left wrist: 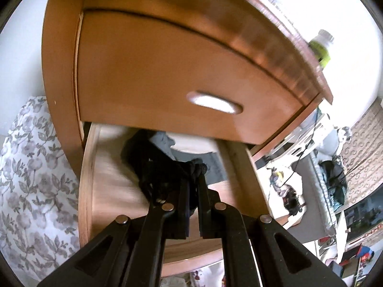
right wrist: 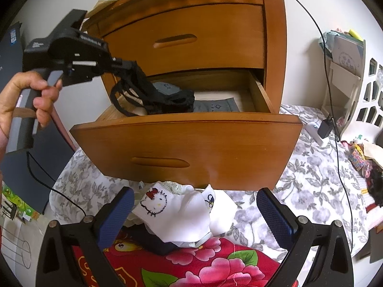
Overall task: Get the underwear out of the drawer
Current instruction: 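Lift the black lace cloth up out of the drawer with the left gripper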
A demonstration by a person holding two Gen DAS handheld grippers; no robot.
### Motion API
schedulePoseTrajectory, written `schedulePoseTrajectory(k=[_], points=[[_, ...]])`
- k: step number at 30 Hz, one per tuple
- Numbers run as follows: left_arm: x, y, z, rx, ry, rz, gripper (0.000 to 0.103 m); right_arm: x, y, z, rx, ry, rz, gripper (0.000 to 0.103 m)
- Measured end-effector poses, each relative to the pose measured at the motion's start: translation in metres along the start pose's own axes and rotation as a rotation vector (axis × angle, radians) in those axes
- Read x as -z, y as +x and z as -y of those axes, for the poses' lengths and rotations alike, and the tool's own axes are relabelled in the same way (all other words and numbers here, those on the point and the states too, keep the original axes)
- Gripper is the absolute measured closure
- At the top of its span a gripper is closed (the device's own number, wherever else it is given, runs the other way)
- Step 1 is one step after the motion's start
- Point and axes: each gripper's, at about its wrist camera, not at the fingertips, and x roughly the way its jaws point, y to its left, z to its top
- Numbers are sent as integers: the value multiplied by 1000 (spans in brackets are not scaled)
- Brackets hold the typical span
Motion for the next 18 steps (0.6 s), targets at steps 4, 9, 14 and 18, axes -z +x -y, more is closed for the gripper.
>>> schedulePoseTrajectory(k=[4,9,14,18], points=[[-2,-15,10,15,21,40,98,-1,-4,-2,3,-6,7,0],[-4,-33,22,17,52,85,98,-2,-10,-6,7,-17,18,0],[-6,-56,37,28,84,139,98,-2,-18,-9,14,-26,33,0],[-7,-78,49,29,110,185,98,-3,-25,-11,18,-32,45,0]])
